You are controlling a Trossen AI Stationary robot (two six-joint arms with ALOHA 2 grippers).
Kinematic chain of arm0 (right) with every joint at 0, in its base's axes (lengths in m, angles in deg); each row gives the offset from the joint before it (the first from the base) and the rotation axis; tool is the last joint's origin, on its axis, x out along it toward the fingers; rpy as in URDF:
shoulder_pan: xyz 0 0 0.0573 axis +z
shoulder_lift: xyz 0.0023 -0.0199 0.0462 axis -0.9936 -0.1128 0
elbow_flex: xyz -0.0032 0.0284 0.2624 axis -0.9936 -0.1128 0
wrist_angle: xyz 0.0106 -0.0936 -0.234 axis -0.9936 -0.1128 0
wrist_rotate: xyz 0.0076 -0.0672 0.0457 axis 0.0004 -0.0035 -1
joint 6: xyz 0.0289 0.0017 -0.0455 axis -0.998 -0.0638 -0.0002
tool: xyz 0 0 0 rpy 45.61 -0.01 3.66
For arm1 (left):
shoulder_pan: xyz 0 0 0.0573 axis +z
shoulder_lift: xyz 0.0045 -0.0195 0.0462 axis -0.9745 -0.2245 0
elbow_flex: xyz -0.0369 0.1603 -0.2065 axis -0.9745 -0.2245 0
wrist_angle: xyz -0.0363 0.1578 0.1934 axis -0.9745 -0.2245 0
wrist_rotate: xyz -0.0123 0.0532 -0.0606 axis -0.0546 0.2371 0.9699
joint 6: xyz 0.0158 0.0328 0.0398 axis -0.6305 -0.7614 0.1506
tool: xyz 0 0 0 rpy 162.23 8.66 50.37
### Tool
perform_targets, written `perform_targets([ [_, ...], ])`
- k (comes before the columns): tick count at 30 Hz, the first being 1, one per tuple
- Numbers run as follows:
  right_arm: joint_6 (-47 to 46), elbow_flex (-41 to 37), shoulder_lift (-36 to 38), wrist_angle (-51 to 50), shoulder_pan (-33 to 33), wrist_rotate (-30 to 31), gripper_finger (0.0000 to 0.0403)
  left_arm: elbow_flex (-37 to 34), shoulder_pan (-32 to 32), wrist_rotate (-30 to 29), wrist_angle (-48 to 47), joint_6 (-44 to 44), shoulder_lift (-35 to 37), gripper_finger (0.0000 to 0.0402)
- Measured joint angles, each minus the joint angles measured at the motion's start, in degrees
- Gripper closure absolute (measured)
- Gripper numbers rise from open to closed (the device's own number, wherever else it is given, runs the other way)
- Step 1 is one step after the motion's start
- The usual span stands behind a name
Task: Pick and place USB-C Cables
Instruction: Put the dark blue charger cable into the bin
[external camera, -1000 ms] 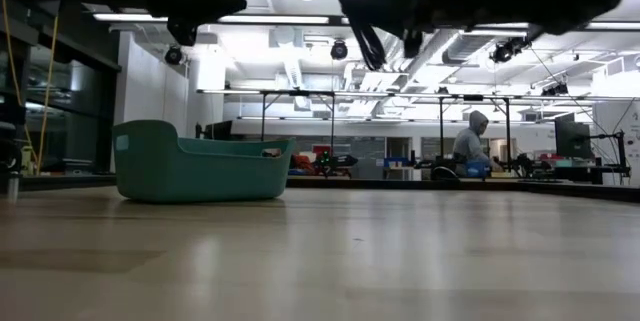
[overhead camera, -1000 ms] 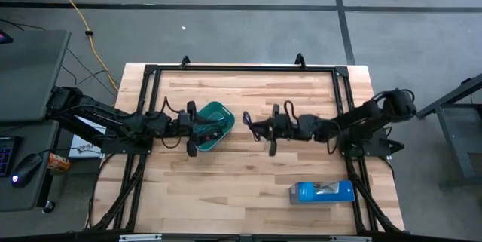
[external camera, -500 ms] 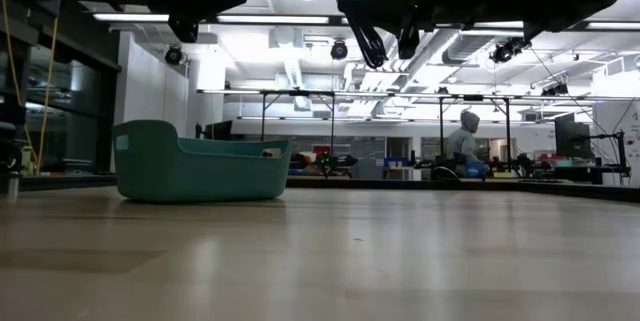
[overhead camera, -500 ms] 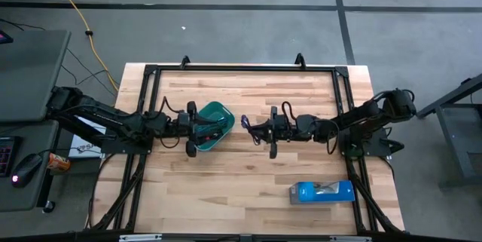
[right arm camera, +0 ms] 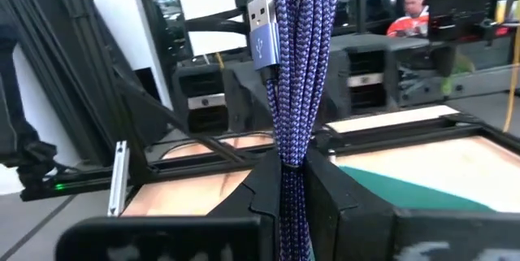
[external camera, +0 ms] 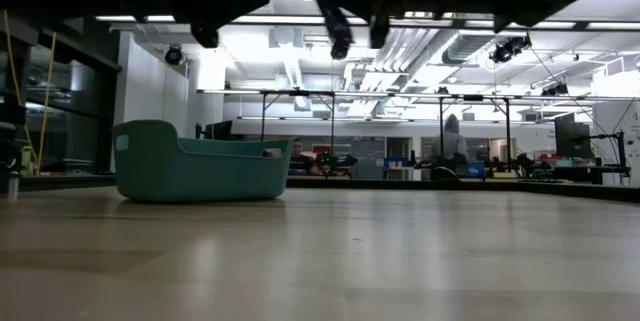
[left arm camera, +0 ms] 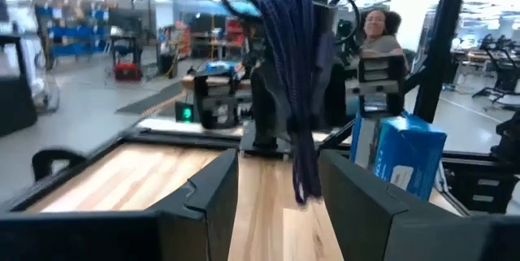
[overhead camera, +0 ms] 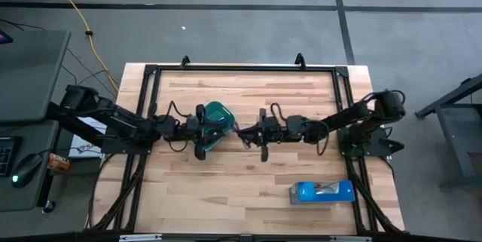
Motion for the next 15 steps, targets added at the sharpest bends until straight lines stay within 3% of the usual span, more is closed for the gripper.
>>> perform_targets([
  [8, 0.0, 6.3, -3.4, -6.7, 0.1, -0.3, 0.0385, 1.8, 0.0, 3.1, 1.8, -3.2, -4.8, 0.0239],
  [15, 1.5, 6.5, -3.4, -7.0, 0.9, -0.4, 0.0384, 1.9, -0.6, 3.1, 3.4, -3.9, -4.9, 0.0195],
])
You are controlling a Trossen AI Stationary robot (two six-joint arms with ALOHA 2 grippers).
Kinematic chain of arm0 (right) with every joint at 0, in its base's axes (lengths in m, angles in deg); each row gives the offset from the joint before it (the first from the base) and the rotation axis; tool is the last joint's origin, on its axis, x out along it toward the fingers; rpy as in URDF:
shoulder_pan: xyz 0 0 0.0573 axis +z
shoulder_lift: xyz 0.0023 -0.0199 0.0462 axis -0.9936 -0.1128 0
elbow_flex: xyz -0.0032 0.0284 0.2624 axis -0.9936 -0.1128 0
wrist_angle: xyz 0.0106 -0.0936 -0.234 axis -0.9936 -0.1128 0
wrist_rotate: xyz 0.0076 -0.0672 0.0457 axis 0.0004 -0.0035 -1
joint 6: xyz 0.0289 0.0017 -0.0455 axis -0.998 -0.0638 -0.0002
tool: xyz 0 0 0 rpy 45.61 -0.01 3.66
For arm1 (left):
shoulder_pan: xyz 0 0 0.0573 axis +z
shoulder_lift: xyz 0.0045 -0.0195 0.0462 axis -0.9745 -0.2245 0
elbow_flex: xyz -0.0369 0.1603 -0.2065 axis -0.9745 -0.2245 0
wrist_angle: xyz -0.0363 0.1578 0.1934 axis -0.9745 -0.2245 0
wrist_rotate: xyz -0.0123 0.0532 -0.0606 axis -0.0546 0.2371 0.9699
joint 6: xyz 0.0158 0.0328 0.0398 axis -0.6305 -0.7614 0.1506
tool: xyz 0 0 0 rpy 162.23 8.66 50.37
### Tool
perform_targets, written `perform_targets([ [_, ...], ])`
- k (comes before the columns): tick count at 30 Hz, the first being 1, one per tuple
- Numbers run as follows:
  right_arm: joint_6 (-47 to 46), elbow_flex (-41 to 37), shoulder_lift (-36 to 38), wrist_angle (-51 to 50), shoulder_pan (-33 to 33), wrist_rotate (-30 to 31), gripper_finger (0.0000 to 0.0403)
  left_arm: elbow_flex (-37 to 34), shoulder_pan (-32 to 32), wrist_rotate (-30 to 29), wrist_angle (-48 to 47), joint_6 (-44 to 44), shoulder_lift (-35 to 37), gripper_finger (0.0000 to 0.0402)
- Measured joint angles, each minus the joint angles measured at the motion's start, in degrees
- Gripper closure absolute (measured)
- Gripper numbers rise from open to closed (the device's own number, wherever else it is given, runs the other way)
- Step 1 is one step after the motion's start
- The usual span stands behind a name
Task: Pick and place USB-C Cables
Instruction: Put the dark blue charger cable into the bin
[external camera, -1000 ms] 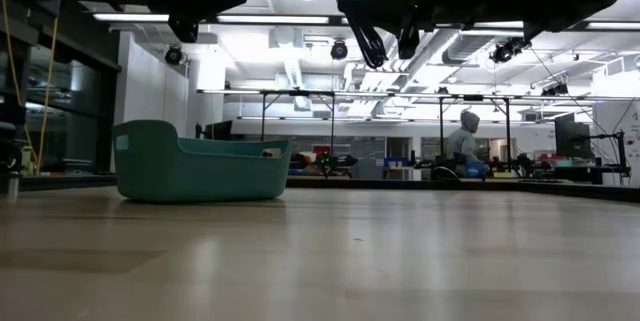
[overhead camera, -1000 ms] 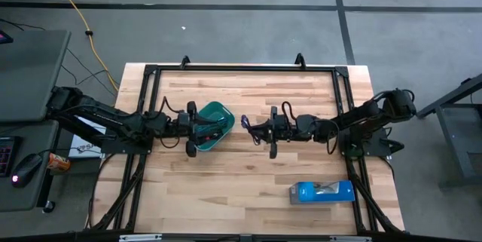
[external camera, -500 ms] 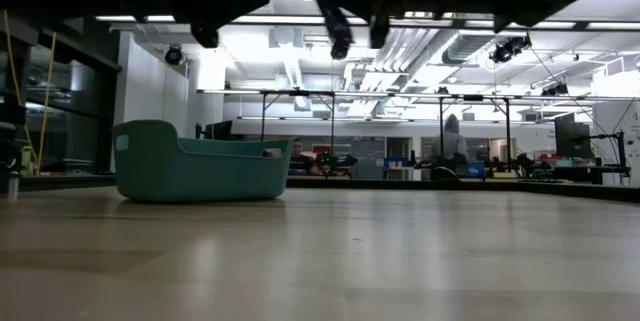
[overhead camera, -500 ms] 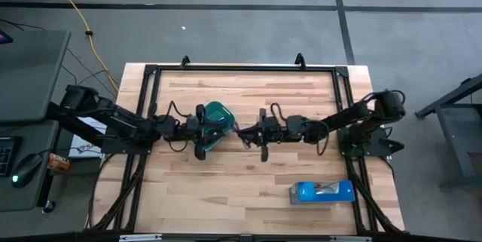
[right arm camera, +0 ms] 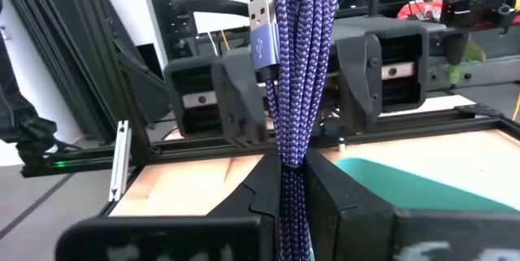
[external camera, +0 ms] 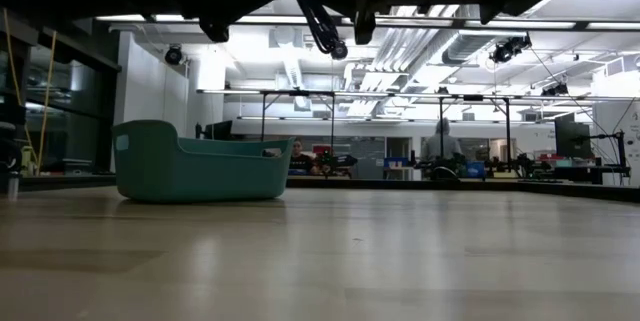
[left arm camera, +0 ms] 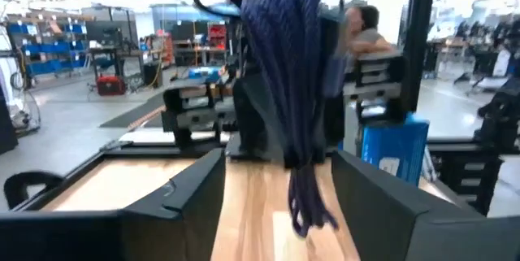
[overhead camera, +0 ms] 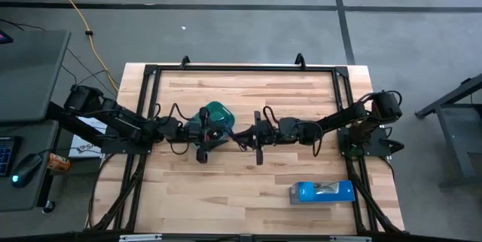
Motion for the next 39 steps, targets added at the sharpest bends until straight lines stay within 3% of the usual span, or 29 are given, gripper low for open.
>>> perform_targets([
  [8, -0.3, 0.0, 0.0, 0.1, -0.1, -1.7, 0.0384, 2.5, -1.4, 0.0, 0.0, 0.0, -1.1, 0.0155],
  [24, -0.3, 0.0, 0.0, -1.0, -0.1, -2.6, 0.0384, 8.9, -1.7, 0.0, -0.3, -0.5, -8.9, 0.0162],
  [30, -0.3, 0.0, 0.0, -1.1, -0.1, -2.7, 0.0384, 8.9, -1.7, -0.1, -0.5, -0.5, -8.9, 0.0219],
  [39, -0.6, 0.0, 0.1, -1.7, 0.0, -3.2, 0.0384, 8.9, -1.7, 0.1, -0.3, -0.8, -8.8, 0.0381],
])
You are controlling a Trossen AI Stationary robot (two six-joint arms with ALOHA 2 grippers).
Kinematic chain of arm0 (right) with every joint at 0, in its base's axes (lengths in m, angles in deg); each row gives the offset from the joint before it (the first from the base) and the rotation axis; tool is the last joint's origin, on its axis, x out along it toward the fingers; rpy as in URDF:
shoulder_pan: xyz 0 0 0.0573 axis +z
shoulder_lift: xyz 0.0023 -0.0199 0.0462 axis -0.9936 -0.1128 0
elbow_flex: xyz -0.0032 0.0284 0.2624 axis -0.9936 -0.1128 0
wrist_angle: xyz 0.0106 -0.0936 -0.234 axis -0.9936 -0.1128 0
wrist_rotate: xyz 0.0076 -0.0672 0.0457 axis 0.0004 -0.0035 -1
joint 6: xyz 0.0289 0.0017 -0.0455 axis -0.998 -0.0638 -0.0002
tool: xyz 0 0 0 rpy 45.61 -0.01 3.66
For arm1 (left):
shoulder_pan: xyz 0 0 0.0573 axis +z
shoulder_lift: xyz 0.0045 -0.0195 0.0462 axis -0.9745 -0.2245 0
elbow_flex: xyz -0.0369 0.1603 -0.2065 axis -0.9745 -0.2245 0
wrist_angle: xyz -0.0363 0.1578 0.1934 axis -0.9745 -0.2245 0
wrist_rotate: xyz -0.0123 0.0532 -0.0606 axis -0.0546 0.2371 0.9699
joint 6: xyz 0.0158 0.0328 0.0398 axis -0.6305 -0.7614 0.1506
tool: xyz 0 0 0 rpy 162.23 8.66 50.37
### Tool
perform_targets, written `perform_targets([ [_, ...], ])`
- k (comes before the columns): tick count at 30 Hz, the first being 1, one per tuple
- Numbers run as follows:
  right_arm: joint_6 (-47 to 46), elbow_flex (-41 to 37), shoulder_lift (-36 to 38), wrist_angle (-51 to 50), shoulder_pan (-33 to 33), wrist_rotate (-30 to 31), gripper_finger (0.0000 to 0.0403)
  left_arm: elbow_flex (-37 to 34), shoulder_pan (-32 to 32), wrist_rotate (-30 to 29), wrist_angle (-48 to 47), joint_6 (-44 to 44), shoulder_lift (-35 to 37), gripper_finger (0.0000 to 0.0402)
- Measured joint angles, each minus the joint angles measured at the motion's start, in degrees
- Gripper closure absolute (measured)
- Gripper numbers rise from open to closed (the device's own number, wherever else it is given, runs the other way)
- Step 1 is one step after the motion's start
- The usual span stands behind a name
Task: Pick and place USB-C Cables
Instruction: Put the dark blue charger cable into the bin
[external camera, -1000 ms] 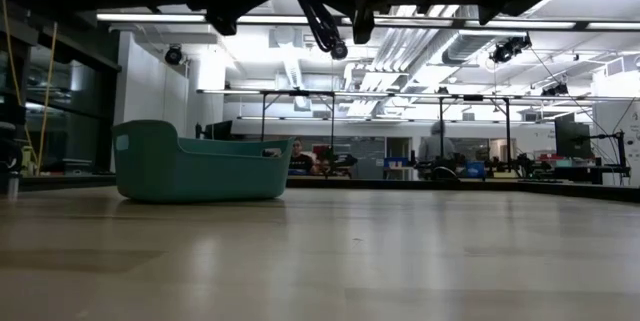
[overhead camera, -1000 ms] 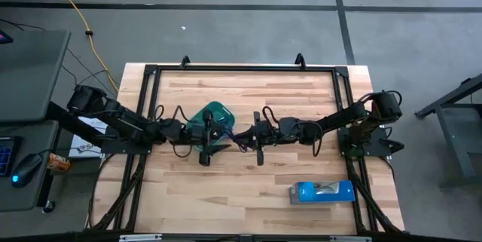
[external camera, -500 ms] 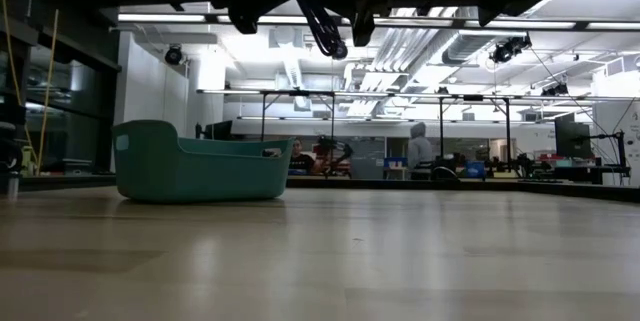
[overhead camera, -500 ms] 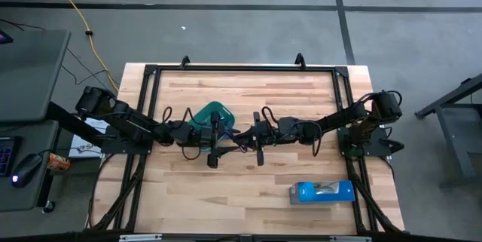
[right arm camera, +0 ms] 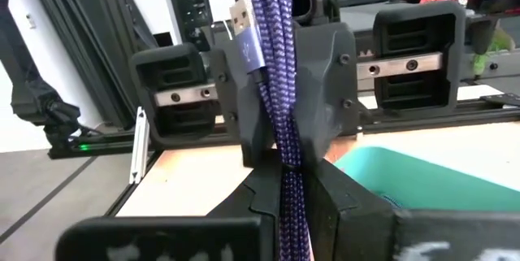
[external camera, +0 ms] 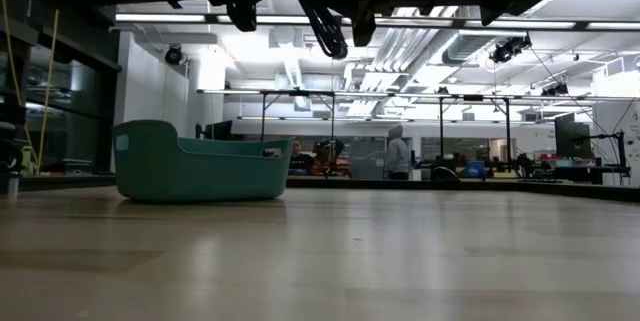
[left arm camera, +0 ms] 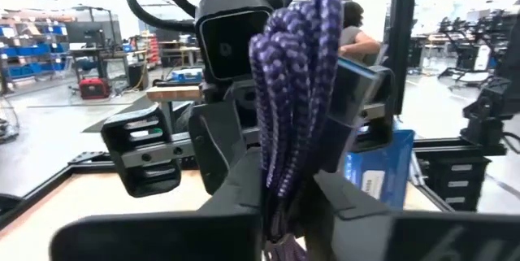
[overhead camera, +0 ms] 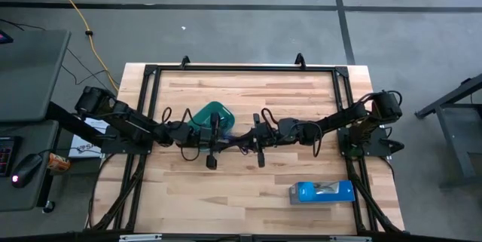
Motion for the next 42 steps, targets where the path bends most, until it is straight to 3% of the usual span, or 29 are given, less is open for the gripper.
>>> perform_targets([
  [6, -0.1, 0.0, 0.0, 0.2, 0.0, 0.0, 0.0383, 0.0, 0.0, 0.1, -0.1, 0.3, 0.4, 0.0391],
  [12, -1.3, 0.0, 0.0, 0.1, -0.1, 0.0, 0.0356, 0.0, 0.0, 0.1, -0.1, 0.3, 0.4, 0.0398],
  [17, -2.6, 0.0, 0.0, -0.9, -0.1, 0.4, 0.032, 0.0, 0.1, -0.5, -0.5, 0.3, 0.3, 0.0401],
  [22, -0.4, 0.0, 0.0, -1.6, -0.1, 0.3, 0.0256, 0.0, 0.1, -0.6, -3.4, 0.3, 1.4, 0.0401],
  [27, 0.6, 0.0, 3.6, -10.2, -0.1, 1.9, 0.0201, 0.0, 0.1, -4.2, -14.2, 0.3, 7.8, 0.0401],
  [34, 2.2, -3.2, 12.5, -18.0, 1.1, 12.3, 0.0187, -0.6, 0.1, -9.8, -35.1, 3.0, 20.0, 0.0401],
  [38, 1.9, -8.9, 17.9, -17.0, 2.5, 17.8, 0.0187, -5.7, 0.1, -10.2, -36.9, 3.4, 27.2, 0.0401],
  [42, 0.1, -14.3, 22.1, -13.8, 2.9, 19.1, 0.0187, -11.5, 0.7, -10.2, -32.7, 5.2, 33.4, 0.0401],
])
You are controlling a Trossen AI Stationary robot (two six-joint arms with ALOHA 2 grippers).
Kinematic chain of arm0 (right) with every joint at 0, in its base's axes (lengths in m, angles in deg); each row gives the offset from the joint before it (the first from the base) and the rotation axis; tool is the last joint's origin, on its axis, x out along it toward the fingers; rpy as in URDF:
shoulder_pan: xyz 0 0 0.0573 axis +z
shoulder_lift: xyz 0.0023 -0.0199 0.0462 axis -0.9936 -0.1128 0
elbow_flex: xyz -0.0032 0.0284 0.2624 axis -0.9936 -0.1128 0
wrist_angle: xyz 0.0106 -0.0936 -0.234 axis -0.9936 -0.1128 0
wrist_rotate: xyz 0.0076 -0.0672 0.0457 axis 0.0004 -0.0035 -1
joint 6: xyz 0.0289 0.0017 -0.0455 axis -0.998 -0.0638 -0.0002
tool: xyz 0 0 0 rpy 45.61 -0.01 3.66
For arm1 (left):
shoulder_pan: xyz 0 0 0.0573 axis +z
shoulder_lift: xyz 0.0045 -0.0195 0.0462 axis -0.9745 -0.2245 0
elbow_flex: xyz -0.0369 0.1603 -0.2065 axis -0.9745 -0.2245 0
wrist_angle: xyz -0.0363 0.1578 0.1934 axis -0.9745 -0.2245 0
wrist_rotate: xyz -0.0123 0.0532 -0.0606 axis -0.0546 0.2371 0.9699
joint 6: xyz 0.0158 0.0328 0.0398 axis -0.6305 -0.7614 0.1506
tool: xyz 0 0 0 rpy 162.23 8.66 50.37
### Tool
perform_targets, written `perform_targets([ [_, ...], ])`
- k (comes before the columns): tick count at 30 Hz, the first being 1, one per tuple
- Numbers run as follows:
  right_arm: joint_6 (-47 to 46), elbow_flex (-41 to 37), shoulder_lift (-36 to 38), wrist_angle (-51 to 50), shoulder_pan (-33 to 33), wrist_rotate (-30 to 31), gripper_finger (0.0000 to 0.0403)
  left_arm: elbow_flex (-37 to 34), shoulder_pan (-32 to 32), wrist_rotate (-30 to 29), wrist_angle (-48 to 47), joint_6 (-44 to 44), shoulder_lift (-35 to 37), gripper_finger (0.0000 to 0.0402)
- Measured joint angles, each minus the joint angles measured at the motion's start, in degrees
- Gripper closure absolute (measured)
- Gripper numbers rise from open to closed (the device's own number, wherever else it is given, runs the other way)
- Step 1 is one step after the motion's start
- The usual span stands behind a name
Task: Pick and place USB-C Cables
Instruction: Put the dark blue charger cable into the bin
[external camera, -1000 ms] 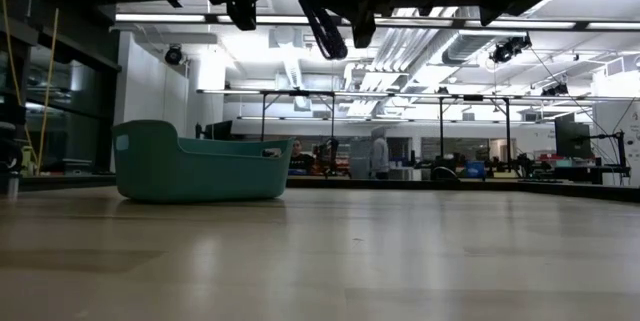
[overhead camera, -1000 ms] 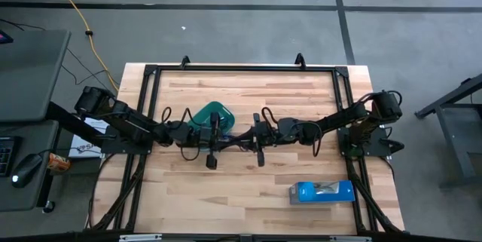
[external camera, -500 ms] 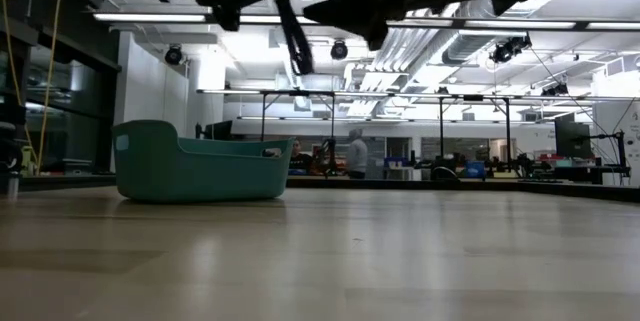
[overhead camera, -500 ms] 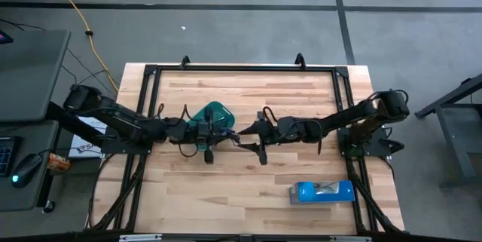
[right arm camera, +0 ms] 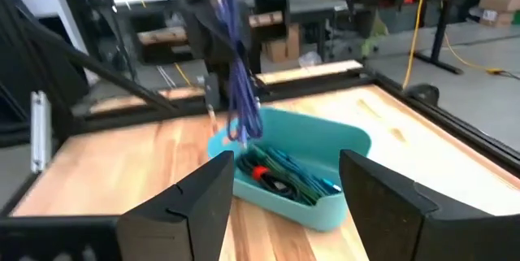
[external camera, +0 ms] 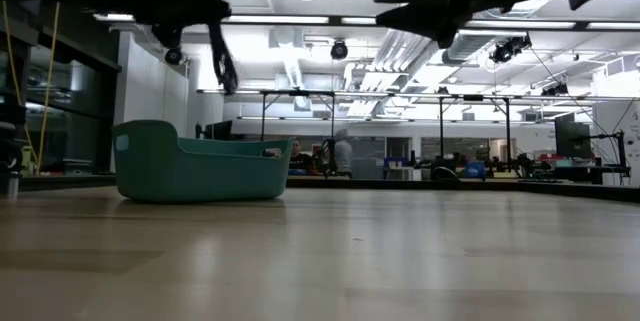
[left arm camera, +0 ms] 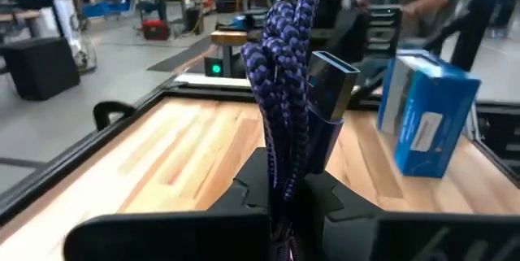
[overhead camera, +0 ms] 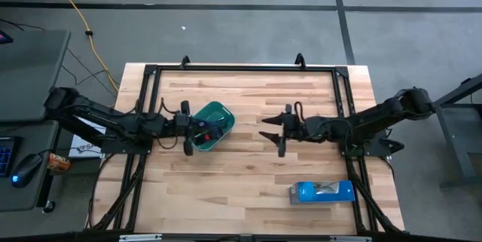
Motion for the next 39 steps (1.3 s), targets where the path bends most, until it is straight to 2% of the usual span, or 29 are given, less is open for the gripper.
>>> perform_targets([
  [4, 0.1, -2.3, 1.6, 4.4, 0.0, -1.0, 0.0187, -1.6, 1.0, -0.1, 0.5, 2.2, 1.7, 0.0401],
  [10, 0.1, -0.9, 1.6, 5.5, -0.3, -1.5, 0.0187, -1.7, 2.6, -0.8, 1.4, 2.6, -0.8, 0.0401],
  [14, 0.1, -0.2, 1.6, 5.3, -0.4, -1.4, 0.0187, -1.7, 3.0, -2.5, 1.3, 4.2, -1.4, 0.0401],
  [18, 0.1, -0.2, 1.5, 3.1, -0.4, -1.4, 0.0187, 0.3, 2.5, -7.3, -0.1, 6.6, -1.5, 0.0401],
  [23, -0.1, -0.2, 1.5, 1.5, -0.4, -1.4, 0.0187, 6.3, 0.2, -15.8, -14.3, 10.2, -3.7, 0.0401],
  [28, -0.1, -0.2, 1.5, 1.5, -0.4, -1.4, 0.0187, 13.6, -1.6, -23.6, -28.9, 14.9, -10.8, 0.0401],
  [32, -0.1, -0.2, 1.5, 1.4, -0.4, -1.4, 0.0187, 20.5, -1.4, -25.2, -40.7, 19.3, -18.0, 0.0401],
  [39, -0.1, -0.2, 1.5, 1.1, -0.4, -1.4, 0.0187, 31.8, -0.9, -23.6, -58.6, 26.4, -29.8, 0.0401],
])
